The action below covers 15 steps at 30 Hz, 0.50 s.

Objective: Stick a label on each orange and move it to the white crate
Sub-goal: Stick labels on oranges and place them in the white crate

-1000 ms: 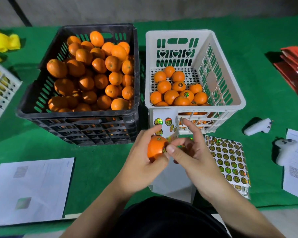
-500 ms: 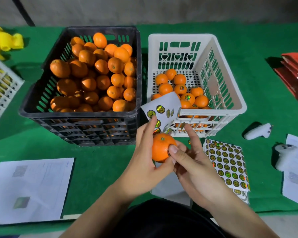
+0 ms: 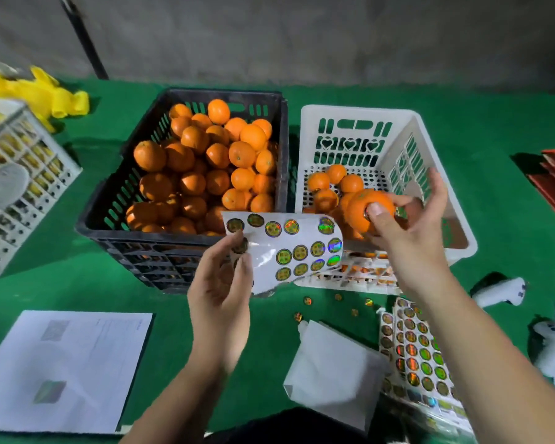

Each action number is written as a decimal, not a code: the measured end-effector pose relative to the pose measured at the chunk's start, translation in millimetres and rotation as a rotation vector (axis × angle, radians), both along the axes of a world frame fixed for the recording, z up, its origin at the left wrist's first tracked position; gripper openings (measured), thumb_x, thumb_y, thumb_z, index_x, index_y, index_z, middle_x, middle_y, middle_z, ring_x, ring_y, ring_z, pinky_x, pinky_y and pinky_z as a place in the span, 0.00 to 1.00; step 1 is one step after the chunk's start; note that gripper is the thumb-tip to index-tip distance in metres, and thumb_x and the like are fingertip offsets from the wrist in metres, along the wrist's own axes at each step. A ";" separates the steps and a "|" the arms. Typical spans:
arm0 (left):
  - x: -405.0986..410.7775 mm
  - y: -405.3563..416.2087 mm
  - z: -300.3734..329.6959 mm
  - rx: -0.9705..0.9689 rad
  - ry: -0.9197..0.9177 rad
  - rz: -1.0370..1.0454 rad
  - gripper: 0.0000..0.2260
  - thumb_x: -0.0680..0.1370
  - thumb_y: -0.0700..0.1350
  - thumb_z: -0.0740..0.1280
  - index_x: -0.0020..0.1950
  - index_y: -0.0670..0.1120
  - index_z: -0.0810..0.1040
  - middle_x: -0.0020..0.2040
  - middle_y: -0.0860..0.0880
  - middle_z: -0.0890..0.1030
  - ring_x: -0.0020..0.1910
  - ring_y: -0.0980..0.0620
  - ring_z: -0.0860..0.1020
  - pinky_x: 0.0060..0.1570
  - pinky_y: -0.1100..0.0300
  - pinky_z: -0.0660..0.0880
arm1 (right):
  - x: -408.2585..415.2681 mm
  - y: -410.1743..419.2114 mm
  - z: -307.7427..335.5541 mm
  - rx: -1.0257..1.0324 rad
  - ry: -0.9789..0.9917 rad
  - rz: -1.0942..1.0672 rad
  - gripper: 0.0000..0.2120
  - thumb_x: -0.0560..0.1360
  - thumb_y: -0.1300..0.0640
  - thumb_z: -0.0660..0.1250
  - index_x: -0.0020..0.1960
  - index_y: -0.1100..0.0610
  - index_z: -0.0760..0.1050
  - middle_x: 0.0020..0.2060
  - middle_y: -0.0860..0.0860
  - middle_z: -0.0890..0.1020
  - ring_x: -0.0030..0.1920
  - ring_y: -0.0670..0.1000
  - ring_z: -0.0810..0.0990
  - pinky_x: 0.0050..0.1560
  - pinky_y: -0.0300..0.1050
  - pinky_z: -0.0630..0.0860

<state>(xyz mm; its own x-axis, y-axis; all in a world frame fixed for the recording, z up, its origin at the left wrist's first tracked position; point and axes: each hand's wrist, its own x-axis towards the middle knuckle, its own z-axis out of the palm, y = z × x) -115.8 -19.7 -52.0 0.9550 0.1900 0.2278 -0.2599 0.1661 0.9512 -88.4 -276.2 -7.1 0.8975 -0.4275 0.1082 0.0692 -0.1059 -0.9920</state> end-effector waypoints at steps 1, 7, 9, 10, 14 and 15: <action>1.8 -0.3 -1.5 -0.022 0.012 -0.023 0.17 0.83 0.39 0.69 0.64 0.60 0.82 0.54 0.57 0.85 0.46 0.58 0.79 0.42 0.67 0.75 | 16.4 -7.1 -3.1 -0.077 0.031 -0.013 0.47 0.73 0.42 0.77 0.79 0.31 0.49 0.59 0.47 0.80 0.69 0.55 0.77 0.69 0.71 0.73; 19.6 -4.3 -1.1 -0.054 -0.018 -0.200 0.23 0.82 0.33 0.66 0.72 0.56 0.74 0.68 0.50 0.82 0.65 0.55 0.81 0.59 0.63 0.77 | 56.2 -16.9 -28.6 -0.146 0.250 0.139 0.50 0.76 0.32 0.69 0.83 0.39 0.39 0.77 0.53 0.70 0.73 0.47 0.69 0.72 0.52 0.64; 31.1 -6.1 2.2 -0.044 -0.017 -0.194 0.23 0.83 0.33 0.66 0.72 0.54 0.73 0.65 0.52 0.84 0.63 0.56 0.81 0.57 0.64 0.77 | 62.0 -8.2 -30.4 -0.068 0.284 0.226 0.44 0.74 0.20 0.54 0.83 0.35 0.42 0.80 0.50 0.69 0.75 0.49 0.69 0.70 0.49 0.62; 39.3 -8.1 4.8 -0.030 -0.006 -0.184 0.22 0.83 0.33 0.66 0.72 0.54 0.73 0.64 0.53 0.84 0.61 0.56 0.82 0.55 0.63 0.77 | 66.2 -7.2 -31.5 0.013 0.298 0.274 0.42 0.77 0.22 0.50 0.84 0.39 0.44 0.77 0.50 0.73 0.74 0.50 0.72 0.68 0.49 0.66; 82.8 -18.9 17.4 0.088 0.093 -0.177 0.21 0.83 0.35 0.68 0.72 0.53 0.71 0.65 0.43 0.81 0.56 0.46 0.82 0.52 0.48 0.79 | 65.2 -11.3 -33.4 0.108 0.300 0.438 0.42 0.78 0.45 0.73 0.83 0.39 0.50 0.65 0.49 0.84 0.66 0.45 0.81 0.58 0.38 0.74; 92.7 -21.2 20.9 0.134 0.099 -0.182 0.20 0.83 0.36 0.68 0.72 0.52 0.72 0.62 0.43 0.81 0.53 0.45 0.81 0.50 0.46 0.79 | 64.6 -13.2 -36.2 0.117 0.278 0.475 0.44 0.78 0.52 0.75 0.83 0.38 0.50 0.58 0.48 0.87 0.62 0.44 0.84 0.55 0.37 0.77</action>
